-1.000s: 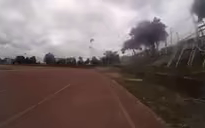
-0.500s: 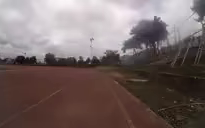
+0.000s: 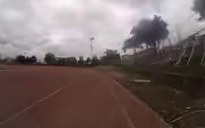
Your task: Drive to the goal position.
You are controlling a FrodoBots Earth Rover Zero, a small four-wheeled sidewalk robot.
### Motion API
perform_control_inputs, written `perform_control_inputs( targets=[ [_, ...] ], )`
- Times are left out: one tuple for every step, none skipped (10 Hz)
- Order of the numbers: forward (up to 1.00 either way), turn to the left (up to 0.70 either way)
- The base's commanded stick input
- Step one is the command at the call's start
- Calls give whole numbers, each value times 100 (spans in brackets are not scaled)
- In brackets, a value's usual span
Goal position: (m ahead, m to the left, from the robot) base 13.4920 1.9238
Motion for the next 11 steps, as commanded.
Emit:
perform_control_inputs(
  targets=[
    [70,-12],
    [70,-2],
    [70,0],
    [70,0],
    [70,0],
    [70,0],
    [70,0],
    [70,0],
    [70,0],
    [70,0],
    [70,0]
  ],
)
